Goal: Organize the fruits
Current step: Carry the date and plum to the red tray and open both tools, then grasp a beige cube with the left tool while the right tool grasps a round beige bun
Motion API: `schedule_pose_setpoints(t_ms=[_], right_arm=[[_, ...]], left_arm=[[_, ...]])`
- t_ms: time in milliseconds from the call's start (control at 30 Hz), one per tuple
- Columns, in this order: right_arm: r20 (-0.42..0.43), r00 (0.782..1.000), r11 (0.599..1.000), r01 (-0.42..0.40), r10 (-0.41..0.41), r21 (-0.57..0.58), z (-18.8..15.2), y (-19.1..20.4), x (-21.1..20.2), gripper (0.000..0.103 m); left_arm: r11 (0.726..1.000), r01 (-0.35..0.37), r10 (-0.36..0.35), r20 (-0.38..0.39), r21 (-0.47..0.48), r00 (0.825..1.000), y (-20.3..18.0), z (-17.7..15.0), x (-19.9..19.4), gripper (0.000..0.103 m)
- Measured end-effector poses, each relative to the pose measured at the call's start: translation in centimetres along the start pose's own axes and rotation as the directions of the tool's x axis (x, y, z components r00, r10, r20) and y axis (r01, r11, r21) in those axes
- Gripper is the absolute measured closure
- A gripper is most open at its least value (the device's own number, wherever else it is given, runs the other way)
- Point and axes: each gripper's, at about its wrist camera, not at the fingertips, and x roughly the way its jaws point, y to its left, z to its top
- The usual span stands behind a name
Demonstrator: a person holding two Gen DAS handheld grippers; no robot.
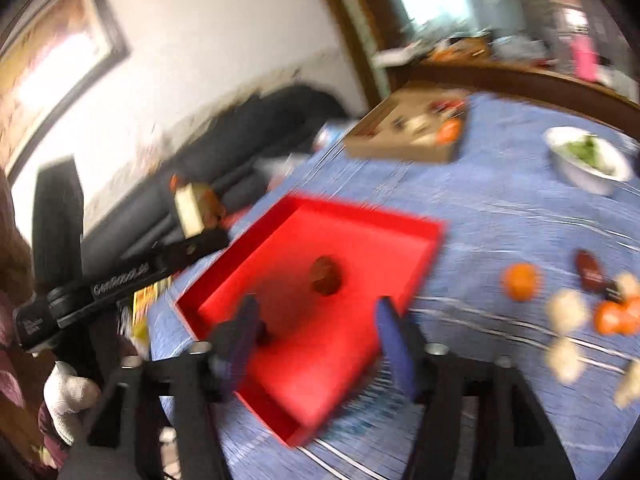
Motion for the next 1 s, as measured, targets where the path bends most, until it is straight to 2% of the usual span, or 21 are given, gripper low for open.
schedule_pose_setpoints(t_ms=[67,133,233,300,367,467,533,567,633,733,900,1000], right_arm=[[0.029,0.998,0.997,0.06,-0.062,0.042,-0.4,-2.7,-3.2,0.031],[0.05,0.985,0.983,0.16,-0.165,0.086,-1.0,-6.0,-6.4,0.031],[0.01,0.959,0.953,0.28,-0.283,0.116,-2.1,-9.9,-8.8,0.046],[-0.023,0.943,0.932,0.333,-0.333,0.142,-3.1,-12.1,-9.5,0.047],[-0.058,0.932,0.919,0.363,-0.359,0.154,-4.1,-14.0,-9.5,0.048],[-0.08,0.91,0.897,0.414,-0.407,0.155,-4.3,-15.8,-8.9,0.049],[-0.101,0.9,0.886,0.435,-0.424,0.159,-4.4,-17.0,-8.0,0.05],[-0.109,0.902,0.887,0.43,-0.417,0.165,-4.4,-17.6,-7.6,0.051],[-0.098,0.895,0.883,0.446,-0.436,0.145,-4.5,-17.5,-7.4,0.051],[-0.092,0.892,0.883,0.451,-0.442,0.131,-4.5,-17.8,-7.1,0.052],[-0.069,0.875,0.868,0.484,-0.479,0.111,-4.6,-18.3,-6.7,0.053],[-0.082,0.866,0.857,0.5,-0.493,0.125,-4.9,-19.1,-6.7,0.053]], left_arm=[[0.999,0.041,-0.041,-0.003,0.035,0.999,-2.0,-0.3,-0.3,0.048],[0.995,0.073,-0.072,-0.017,0.072,0.997,-4.1,-0.7,-0.1,0.047],[0.988,0.121,-0.115,-0.059,0.101,0.992,-6.9,-1.4,1.0,0.047],[0.98,0.159,-0.146,-0.105,0.124,0.984,-9.1,-2.2,2.2,0.047],[0.968,0.198,-0.176,-0.143,0.154,0.974,-11.3,-3.1,3.2,0.047],[0.949,0.239,-0.202,-0.185,0.206,0.962,-14.2,-4.3,4.3,0.063],[0.94,0.255,-0.205,-0.221,0.226,0.953,-15.6,-5.1,5.3,0.064],[0.935,0.268,-0.21,-0.246,0.231,0.946,-16.5,-5.7,6.1,0.064],[0.928,0.28,-0.211,-0.271,0.246,0.939,-17.7,-6.4,7.2,0.064],[0.915,0.277,-0.188,-0.297,0.294,0.936,-19.7,-7.5,9.1,0.064],[0.896,0.277,-0.164,-0.32,0.347,0.933,-22.4,-8.3,11.5,0.064],[0.88,0.27,-0.148,-0.314,0.39,0.938,-23.7,-8.8,12.1,0.064]])
